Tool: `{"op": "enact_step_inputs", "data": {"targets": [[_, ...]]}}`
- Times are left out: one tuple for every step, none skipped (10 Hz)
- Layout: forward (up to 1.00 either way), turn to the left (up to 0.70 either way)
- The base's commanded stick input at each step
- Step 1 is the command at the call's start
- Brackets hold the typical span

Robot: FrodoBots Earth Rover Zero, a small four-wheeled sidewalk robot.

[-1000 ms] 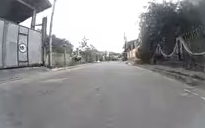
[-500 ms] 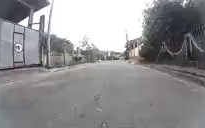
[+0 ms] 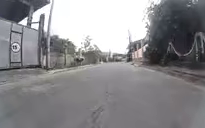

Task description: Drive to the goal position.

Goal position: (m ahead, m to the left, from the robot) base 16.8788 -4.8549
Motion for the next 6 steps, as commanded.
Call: {"op": "enact_step_inputs", "data": {"targets": [[1.0, 0.05], [1.0, 0.05], [1.0, 0.05], [1.0, 0.05], [1.0, 0.05], [1.0, 0.05]]}}
